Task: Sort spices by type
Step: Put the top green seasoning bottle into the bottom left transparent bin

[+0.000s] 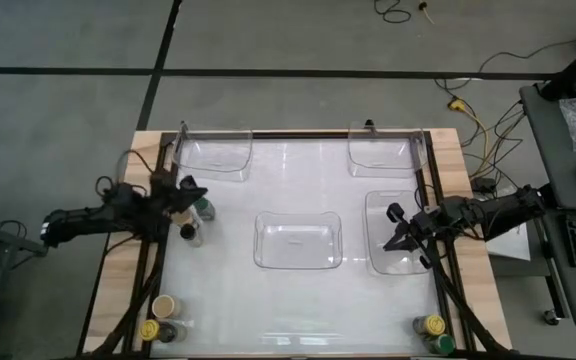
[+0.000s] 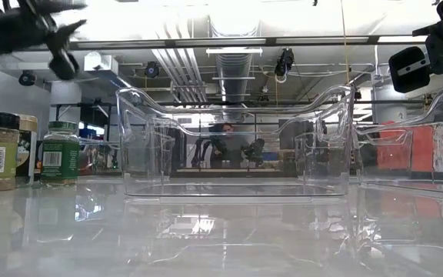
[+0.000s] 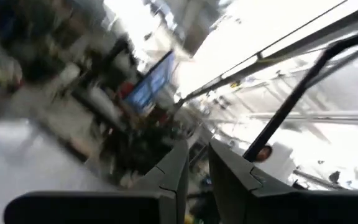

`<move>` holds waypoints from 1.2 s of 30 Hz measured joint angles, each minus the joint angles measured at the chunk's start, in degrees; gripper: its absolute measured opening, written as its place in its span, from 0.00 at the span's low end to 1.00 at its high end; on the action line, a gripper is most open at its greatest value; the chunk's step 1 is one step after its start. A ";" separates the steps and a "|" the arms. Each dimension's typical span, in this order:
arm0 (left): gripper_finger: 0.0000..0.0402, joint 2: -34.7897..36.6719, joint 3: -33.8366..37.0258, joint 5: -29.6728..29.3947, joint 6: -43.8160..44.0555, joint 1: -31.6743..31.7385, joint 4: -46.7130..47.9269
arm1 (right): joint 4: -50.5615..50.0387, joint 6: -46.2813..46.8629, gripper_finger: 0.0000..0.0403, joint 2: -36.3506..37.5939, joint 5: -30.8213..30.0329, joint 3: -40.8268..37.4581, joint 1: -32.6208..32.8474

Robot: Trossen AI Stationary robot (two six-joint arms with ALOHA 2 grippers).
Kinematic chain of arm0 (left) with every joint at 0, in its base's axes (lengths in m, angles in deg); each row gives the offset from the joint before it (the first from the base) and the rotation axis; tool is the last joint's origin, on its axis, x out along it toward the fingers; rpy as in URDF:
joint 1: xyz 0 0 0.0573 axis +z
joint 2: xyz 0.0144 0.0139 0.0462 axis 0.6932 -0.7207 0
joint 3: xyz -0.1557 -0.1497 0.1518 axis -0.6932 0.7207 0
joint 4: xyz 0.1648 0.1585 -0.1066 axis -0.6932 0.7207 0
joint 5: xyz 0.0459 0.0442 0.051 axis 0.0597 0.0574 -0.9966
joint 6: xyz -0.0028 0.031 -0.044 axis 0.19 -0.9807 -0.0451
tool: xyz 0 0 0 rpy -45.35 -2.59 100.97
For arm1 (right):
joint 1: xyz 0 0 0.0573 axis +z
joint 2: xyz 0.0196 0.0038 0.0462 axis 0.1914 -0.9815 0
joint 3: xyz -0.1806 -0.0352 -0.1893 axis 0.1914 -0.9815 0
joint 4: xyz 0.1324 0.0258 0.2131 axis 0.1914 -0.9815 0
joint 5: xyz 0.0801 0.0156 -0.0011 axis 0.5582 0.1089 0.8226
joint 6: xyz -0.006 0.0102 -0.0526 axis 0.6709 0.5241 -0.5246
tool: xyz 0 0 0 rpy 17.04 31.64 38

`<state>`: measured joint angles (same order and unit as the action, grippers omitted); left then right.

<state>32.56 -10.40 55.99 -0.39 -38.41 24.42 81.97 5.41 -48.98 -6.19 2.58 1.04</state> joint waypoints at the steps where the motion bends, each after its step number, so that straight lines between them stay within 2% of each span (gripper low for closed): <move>1: 0.12 -0.49 -1.30 -0.25 -4.22 -0.02 0.00 | 0.00 0.00 0.03 0.00 0.00 -0.02 0.02; 3: 0.12 -2.05 -4.47 -1.79 -12.11 -0.01 3.03 | 0.00 0.00 0.03 0.00 0.00 -0.02 0.00; 6: 0.12 -5.46 -10.74 -5.11 -16.27 0.00 13.08 | -0.01 0.00 0.03 0.00 0.00 -0.02 0.02; 14: 0.13 -17.64 -29.23 -8.25 -16.03 -0.02 39.48 | -0.04 0.00 0.03 0.00 0.00 0.00 0.02; 21: 0.21 -27.02 -42.97 -12.06 -11.61 0.00 58.45 | -0.04 0.00 0.03 0.00 0.00 0.00 0.02; 24: 0.26 -29.94 -46.77 -12.09 -11.15 -0.02 61.60 | -0.05 0.00 0.03 0.00 0.00 0.00 0.01; 28: 0.29 -32.55 -49.88 -12.14 -16.00 -0.01 62.05 | -0.07 0.00 0.03 0.00 0.00 0.00 0.00; 36: 0.30 -34.88 -50.89 -12.04 -19.32 -0.02 64.48 | -0.07 0.00 0.03 0.00 0.00 -0.01 0.00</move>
<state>-2.31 -61.29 43.96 -19.71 -38.43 88.90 81.90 5.41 -48.98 -6.19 2.56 1.04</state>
